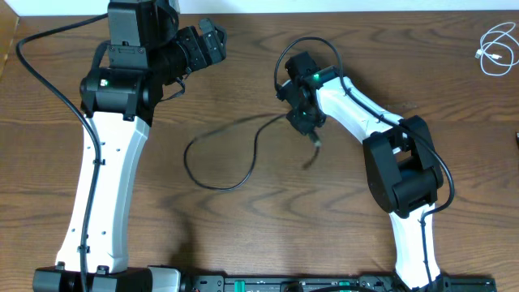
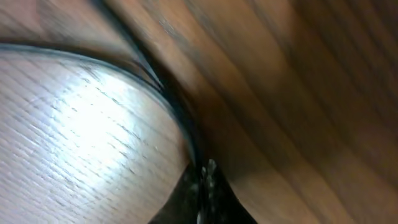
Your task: Untangle cables
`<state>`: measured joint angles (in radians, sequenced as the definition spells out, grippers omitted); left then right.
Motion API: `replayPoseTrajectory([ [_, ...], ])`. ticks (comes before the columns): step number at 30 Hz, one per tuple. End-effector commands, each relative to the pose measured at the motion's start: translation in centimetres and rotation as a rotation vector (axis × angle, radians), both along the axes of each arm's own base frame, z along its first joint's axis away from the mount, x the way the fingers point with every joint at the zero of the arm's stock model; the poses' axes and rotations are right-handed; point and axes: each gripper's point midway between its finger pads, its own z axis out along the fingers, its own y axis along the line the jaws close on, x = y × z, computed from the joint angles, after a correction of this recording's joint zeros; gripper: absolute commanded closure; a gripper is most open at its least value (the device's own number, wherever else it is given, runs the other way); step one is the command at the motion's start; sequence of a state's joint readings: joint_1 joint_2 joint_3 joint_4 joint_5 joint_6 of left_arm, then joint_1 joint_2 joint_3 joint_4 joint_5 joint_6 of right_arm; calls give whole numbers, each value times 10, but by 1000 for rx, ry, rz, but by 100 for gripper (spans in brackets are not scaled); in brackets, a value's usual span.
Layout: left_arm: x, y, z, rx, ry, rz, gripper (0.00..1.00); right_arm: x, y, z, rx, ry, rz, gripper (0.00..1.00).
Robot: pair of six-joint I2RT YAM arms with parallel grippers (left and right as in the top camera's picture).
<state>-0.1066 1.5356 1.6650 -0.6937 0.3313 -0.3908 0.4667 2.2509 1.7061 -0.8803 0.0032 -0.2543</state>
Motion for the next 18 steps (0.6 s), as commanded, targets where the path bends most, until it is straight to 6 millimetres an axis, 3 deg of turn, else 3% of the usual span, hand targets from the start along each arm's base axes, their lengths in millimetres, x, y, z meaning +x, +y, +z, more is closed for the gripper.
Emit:
replayPoseTrajectory([
  [1,2,2,5,18,-20,1,3,-7,-26,-27,-100,51,-79,99],
  [4,2,2,5,17,-20,0,3,-1,-33,-17,-89,44,-160,99],
  [7,2,2,5,18,-20,1,3,13,-45,11,-47,21,-257,99],
  [12,2,2,5,17,-19,0,3,42,-72,92,139,-49,-386,99],
  [15,2,2,5,17,-19,0,3,56,-103,152,261,-130,-479,99],
  [18,2,2,5,17,-19,0,3,61,-150,212,357,-239,-589,99],
])
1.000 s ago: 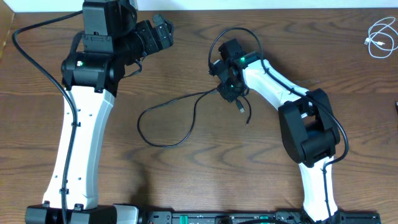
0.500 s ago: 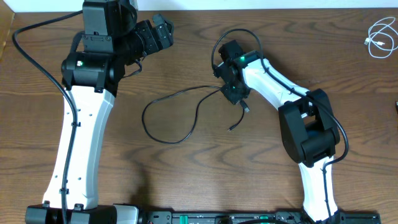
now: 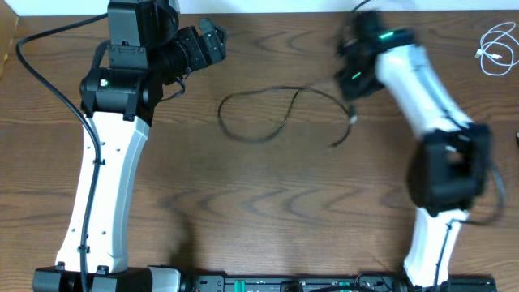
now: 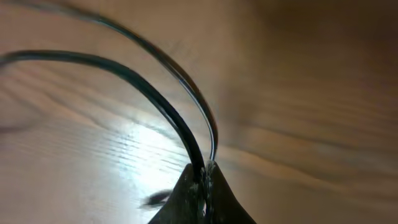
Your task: Untangle cables
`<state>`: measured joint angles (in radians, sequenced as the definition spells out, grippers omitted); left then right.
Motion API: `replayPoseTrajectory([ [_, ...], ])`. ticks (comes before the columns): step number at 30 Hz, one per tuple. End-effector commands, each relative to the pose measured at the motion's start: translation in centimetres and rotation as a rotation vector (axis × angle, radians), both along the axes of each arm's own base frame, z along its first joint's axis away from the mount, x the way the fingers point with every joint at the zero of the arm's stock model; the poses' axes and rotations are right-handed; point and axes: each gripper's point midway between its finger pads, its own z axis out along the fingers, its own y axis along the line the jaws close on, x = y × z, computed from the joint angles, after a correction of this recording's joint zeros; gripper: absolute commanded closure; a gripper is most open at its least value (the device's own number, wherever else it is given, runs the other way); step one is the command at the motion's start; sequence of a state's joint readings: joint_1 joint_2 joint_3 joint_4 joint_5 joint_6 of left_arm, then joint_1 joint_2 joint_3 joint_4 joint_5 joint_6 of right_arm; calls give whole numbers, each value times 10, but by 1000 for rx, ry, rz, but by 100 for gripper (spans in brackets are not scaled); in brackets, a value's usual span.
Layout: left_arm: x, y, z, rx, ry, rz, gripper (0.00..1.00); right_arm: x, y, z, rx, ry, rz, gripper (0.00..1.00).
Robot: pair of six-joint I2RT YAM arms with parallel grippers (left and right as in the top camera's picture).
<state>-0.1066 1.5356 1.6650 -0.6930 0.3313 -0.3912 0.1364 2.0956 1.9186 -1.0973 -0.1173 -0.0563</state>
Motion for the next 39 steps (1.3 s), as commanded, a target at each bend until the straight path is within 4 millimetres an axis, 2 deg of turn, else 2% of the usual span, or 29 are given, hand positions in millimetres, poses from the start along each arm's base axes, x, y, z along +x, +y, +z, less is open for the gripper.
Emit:
replayPoseTrajectory([
  [1,2,2,5,18,-19,0,3,6,-44,107,144,-217,-145,99],
  [5,2,2,5,18,-19,0,3,-8,-117,176,208,-380,-310,99],
  [9,2,2,5,18,-19,0,3,-35,-198,221,176,-517,-504,99],
  [12,2,2,5,17,-19,0,3,-60,-258,241,137,-594,-676,99],
  [13,2,2,5,17,-19,0,3,-71,-285,248,127,-623,-762,99],
  [15,2,2,5,18,-19,0,3,-91,-326,253,128,-657,-900,99],
  [18,2,2,5,18,-19,0,3,-116,-368,253,135,-678,-1043,99],
  [20,2,2,5,17,-19,0,3,-128,-388,249,133,-678,-1103,99],
  [22,2,2,5,17,-19,0,3,-133,-399,243,127,-671,-1128,99],
  [27,2,2,5,17,-19,0,3,-120,-408,214,122,-605,-1106,99],
  [36,2,2,5,17,-19,0,3,-68,-419,119,151,-431,-1034,99],
  [39,2,2,5,17,-19,0,3,-58,-424,85,147,-370,-1037,92],
])
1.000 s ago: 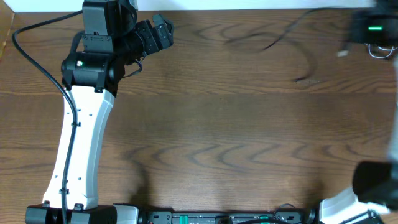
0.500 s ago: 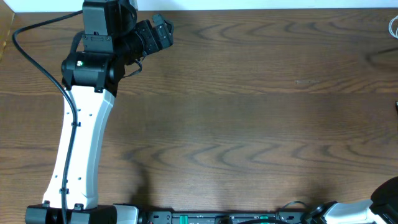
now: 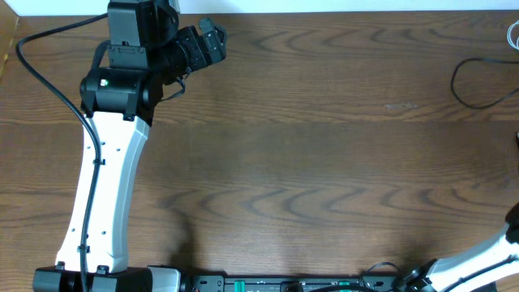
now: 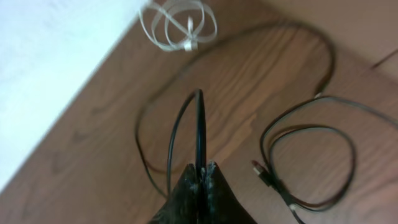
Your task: Untangle cables
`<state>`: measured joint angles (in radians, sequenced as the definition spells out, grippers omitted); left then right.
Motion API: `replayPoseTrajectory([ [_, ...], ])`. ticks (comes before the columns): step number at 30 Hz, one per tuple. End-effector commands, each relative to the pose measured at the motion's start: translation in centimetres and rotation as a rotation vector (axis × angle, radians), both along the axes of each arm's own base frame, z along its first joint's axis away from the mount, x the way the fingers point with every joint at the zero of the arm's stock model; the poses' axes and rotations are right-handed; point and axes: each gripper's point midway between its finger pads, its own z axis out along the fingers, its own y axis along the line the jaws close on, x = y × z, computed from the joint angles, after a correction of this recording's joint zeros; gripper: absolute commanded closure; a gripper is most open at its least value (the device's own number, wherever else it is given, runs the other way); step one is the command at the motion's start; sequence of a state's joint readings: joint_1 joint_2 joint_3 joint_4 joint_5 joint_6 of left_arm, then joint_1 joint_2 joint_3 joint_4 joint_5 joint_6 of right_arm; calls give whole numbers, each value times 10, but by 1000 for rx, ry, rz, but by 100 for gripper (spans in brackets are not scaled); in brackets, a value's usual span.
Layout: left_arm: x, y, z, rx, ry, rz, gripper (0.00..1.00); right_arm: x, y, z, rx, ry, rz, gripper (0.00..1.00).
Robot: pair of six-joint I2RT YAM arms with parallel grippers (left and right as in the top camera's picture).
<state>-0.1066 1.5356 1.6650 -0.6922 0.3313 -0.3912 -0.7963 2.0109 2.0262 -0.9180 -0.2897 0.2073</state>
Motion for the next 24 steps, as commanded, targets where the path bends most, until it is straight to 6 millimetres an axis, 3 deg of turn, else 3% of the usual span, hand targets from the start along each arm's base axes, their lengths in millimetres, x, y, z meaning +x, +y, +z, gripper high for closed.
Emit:
replayPoseTrajectory([
  [1,2,2,4,17,-18,0,3,11,-2,-32,7,58,28,82],
  [2,2,2,4,17,-18,0,3,12,-3,-43,17,75,26,57],
  [3,2,2,4,17,-17,0,3,12,-4,-53,30,92,23,22],
  [4,2,2,4,17,-17,0,3,11,-4,-62,47,108,24,7],
  [5,2,2,4,17,-17,0,3,10,-3,-71,66,126,23,1],
  [10,2,2,4,17,-18,0,3,3,4,-77,102,160,26,1],
  [15,2,2,4,17,-17,0,3,7,29,-47,90,104,153,1],
  [20,0,2,2,19,-3,0,2,9,84,-2,67,60,315,1],
  [24,0,2,1,19,-2,0,2,8,142,36,22,39,459,1],
])
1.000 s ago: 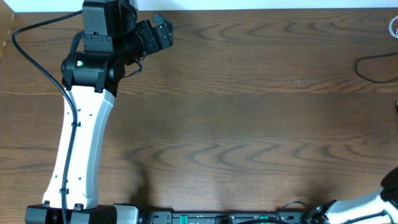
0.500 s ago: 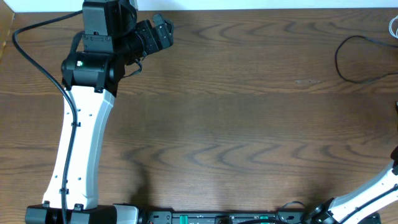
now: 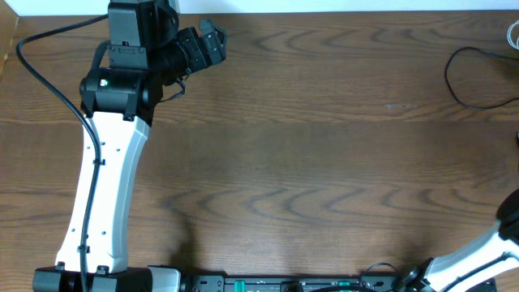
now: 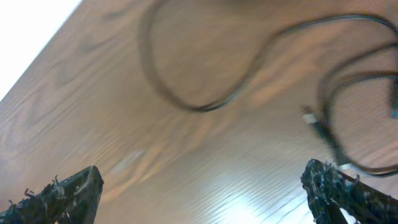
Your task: Untangle cables
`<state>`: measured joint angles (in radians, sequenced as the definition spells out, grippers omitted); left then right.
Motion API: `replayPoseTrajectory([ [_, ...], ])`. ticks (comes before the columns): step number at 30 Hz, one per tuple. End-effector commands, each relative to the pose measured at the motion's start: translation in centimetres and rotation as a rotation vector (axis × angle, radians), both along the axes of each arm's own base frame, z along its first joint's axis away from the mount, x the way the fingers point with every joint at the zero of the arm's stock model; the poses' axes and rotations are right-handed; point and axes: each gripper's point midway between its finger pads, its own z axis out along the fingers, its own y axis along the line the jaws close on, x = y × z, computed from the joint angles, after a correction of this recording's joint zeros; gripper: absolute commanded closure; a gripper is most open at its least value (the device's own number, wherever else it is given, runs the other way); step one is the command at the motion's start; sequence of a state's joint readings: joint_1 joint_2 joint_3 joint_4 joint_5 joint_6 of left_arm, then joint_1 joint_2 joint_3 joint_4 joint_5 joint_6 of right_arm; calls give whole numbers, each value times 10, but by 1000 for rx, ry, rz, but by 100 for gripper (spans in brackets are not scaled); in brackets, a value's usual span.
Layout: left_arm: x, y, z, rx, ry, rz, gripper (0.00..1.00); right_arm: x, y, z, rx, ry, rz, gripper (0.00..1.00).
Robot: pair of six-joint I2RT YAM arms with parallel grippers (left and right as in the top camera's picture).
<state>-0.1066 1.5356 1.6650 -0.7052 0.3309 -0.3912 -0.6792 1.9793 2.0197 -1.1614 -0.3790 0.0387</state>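
A black cable (image 3: 466, 77) lies in a loop at the table's far right edge. In the right wrist view the same loop (image 4: 186, 99) rests flat on the wood. Beside it lies a second black cable (image 4: 339, 134) with a connector tip (image 4: 311, 118). My right gripper (image 4: 202, 190) is above the wood just short of them, wide open, with nothing between its fingers (image 4: 68, 193). Overhead shows only a piece of the right arm (image 3: 503, 243) at the bottom right. My left gripper (image 3: 207, 45) hangs at the back left, away from every cable.
A sliver of a white cable (image 3: 515, 32) shows at the top right corner. The left arm (image 3: 109, 154) stands along the left side of the wooden table (image 3: 284, 162). The table's back edge (image 4: 37, 56) runs close behind the cables.
My right gripper was shut on the black cable above the right end of the table. It now stands wide open and the cable lies on the wood. The left arm has not moved.
My right gripper held the black cable at the table's middle. Then it held it further right and back. Later it was at the far right end, near the white cable and another black one, and now the cable lies released there.
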Motion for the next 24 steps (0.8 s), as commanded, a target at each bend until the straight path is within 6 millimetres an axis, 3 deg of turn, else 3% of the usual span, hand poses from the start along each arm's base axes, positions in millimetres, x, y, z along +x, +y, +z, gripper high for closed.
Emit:
replayPoseTrajectory([
  [1,1,2,4,17,-15,-1,2,5,63,58,-68,-116,207,1],
  [5,1,2,4,17,-15,-1,2,-4,130,95,-140,-160,390,1],
  [13,1,2,4,17,-15,-1,2,-55,227,149,-221,-224,578,1],
  [16,1,2,4,17,-15,-1,2,-69,244,160,-229,-253,617,1],
  [20,1,2,4,17,-15,-1,2,-80,251,172,-246,-286,628,1],
  [24,1,2,4,17,-15,-1,2,-98,250,165,-238,-229,620,1],
])
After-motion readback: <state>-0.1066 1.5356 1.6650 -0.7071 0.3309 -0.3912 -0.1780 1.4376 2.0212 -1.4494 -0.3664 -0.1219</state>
